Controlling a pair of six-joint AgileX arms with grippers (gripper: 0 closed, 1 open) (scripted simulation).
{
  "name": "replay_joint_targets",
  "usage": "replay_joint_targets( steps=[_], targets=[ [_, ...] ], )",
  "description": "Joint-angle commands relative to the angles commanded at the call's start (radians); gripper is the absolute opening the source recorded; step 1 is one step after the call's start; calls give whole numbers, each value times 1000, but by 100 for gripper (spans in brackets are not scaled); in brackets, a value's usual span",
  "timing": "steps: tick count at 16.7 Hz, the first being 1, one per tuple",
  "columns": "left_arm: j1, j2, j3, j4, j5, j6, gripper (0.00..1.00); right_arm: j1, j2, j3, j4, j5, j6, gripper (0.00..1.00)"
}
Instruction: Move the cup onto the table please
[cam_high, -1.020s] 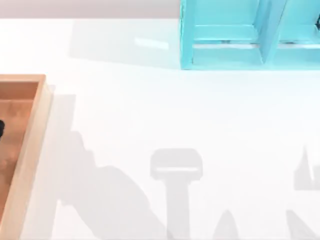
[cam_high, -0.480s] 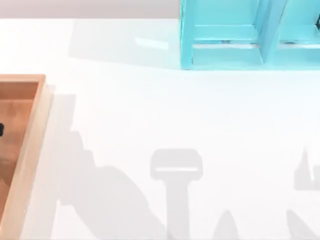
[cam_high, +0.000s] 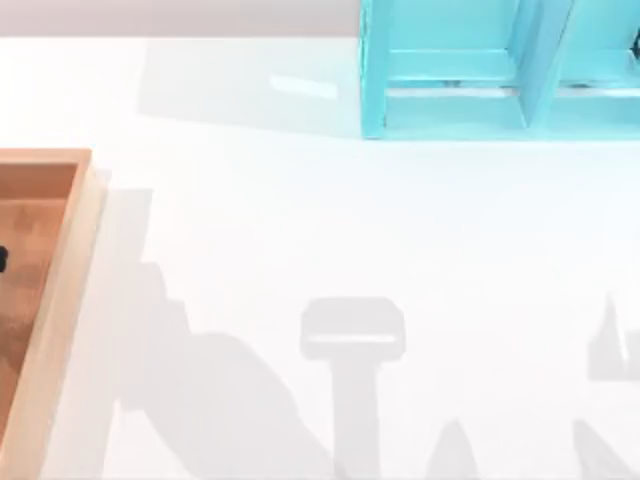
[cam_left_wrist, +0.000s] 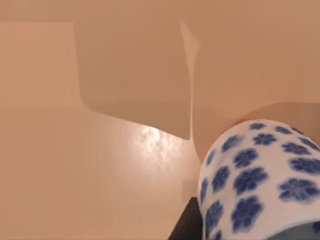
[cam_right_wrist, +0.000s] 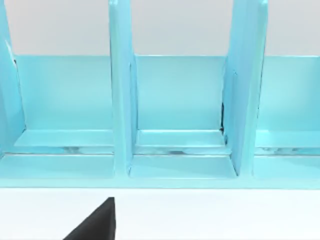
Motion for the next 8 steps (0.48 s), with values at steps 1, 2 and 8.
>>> replay_joint_targets(
  steps=[1, 2, 8],
  targets=[
    [0, 0, 0, 0, 0, 0, 0, 0, 0, 0, 0, 0, 0, 100],
    [-2, -2, 0, 0, 1, 1, 0, 0, 0, 0, 0, 0, 0, 100],
    [14, -26, 123, -13, -20, -114, 0, 0, 0, 0, 0, 0, 0, 100]
  ],
)
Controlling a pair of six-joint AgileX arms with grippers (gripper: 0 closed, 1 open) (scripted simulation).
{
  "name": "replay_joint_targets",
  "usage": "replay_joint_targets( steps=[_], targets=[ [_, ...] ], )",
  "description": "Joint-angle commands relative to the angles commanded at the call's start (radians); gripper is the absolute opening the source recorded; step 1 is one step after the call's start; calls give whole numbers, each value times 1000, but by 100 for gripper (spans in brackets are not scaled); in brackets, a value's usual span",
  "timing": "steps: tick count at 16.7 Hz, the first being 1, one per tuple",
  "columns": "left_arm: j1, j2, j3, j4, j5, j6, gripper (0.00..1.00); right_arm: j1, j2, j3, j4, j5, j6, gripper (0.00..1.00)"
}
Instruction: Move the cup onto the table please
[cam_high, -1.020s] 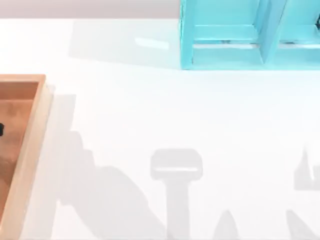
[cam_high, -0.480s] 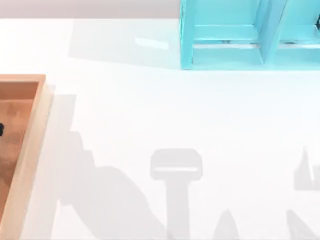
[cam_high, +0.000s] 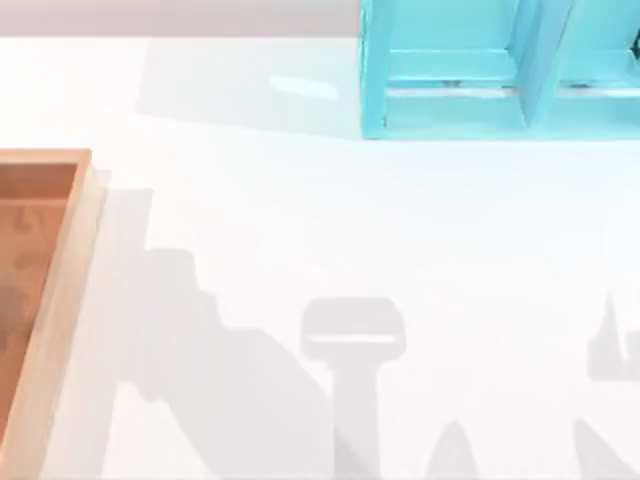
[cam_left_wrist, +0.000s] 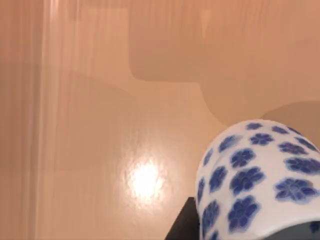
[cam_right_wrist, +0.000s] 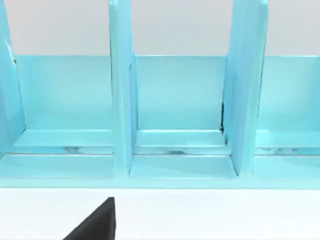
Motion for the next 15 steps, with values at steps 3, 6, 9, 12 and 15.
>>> replay_joint_targets(
  steps=[3, 6, 9, 12, 15],
  targets=[
    [-35, -34, 46, -37, 9, -68, 0, 0, 0, 0, 0, 0, 0, 100],
    [-134, -66, 64, -159, 15, -114, 0, 0, 0, 0, 0, 0, 0, 100],
    [-259, -91, 104, -301, 9, -165, 0, 0, 0, 0, 0, 0, 0, 100],
    [-331, -105, 126, -367, 20, -203, 0, 0, 0, 0, 0, 0, 0, 100],
    [-335, -107, 129, -370, 21, -206, 0, 0, 0, 0, 0, 0, 0, 100]
  ],
)
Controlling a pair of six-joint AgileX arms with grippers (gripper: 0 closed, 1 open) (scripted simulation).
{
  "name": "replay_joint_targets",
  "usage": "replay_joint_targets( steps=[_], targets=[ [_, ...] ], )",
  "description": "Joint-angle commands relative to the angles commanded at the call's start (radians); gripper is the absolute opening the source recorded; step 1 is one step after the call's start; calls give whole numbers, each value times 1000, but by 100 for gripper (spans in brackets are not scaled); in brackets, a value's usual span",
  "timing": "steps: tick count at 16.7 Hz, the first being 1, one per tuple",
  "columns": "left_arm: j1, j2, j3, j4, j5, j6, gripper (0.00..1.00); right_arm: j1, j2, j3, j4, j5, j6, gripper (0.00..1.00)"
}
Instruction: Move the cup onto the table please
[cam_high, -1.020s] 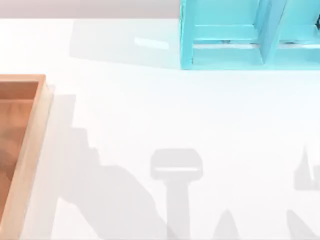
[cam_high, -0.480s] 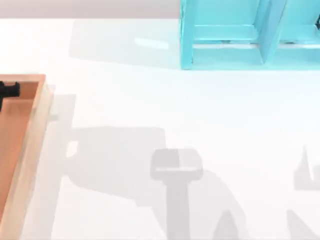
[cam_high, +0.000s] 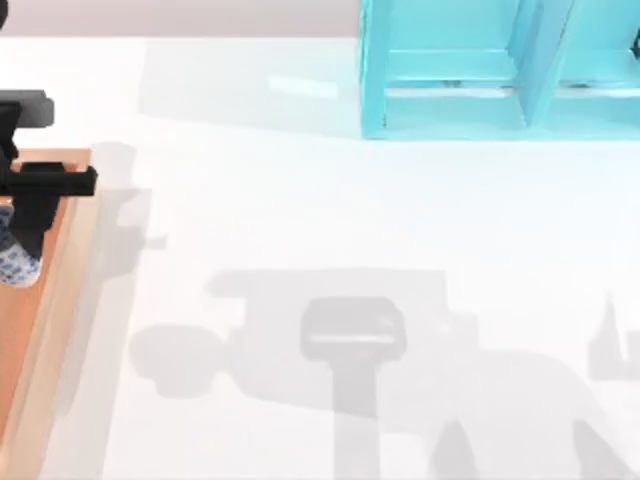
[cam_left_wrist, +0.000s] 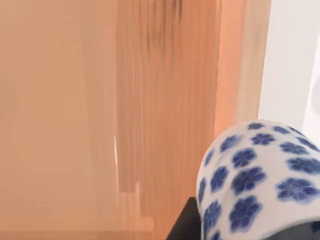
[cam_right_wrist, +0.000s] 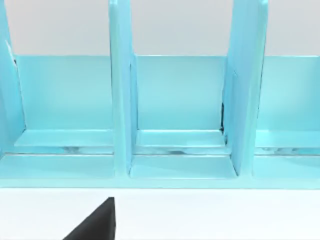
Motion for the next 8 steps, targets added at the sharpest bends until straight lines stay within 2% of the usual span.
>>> replay_joint_targets(
  steps=[4, 8],
  targets=[
    [-29, 20, 2, -6, 1, -18, 0, 0, 0, 0, 0, 0, 0, 100],
    [-190, 82, 58, -34, 9, -157, 0, 0, 0, 0, 0, 0, 0, 100]
  ],
)
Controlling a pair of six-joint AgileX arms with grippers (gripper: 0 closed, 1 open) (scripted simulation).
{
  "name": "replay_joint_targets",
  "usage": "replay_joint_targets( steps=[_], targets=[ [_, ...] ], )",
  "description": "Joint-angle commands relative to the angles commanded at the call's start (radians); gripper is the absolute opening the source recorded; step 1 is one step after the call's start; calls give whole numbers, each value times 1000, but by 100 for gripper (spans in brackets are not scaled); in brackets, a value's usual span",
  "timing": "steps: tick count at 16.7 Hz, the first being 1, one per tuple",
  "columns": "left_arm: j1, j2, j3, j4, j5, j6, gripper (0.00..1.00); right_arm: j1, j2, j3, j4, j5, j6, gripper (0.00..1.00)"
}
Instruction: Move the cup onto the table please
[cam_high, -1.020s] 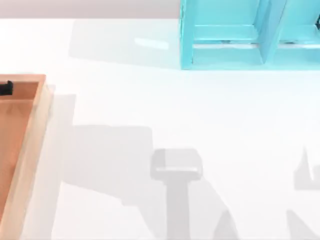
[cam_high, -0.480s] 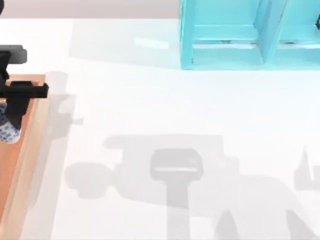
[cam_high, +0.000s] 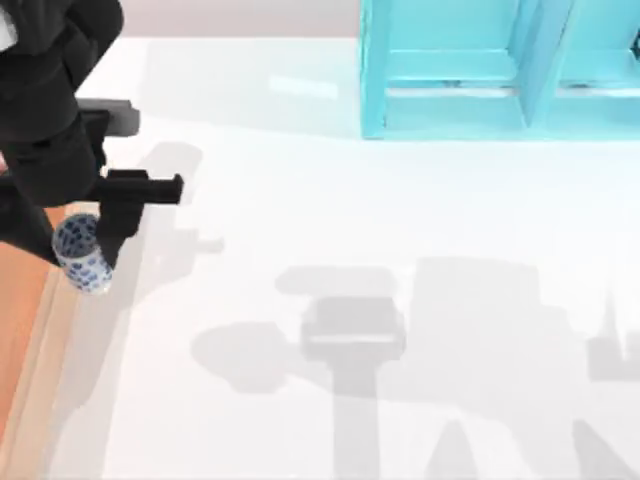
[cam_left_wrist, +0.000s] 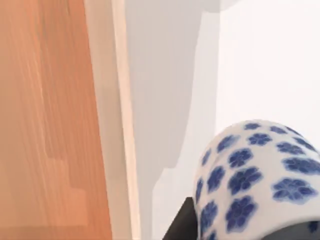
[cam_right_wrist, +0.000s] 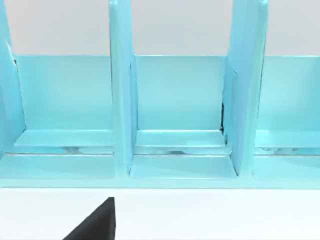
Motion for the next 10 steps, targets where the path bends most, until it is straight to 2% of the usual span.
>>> replay_joint_targets(
  steps=[6, 10],
  targets=[
    [-272, 103, 160, -31, -3, -319, 0, 0, 0, 0, 0, 0, 0, 100],
    [-494, 156, 244, -39, -15, -543, 0, 0, 0, 0, 0, 0, 0, 100]
  ],
)
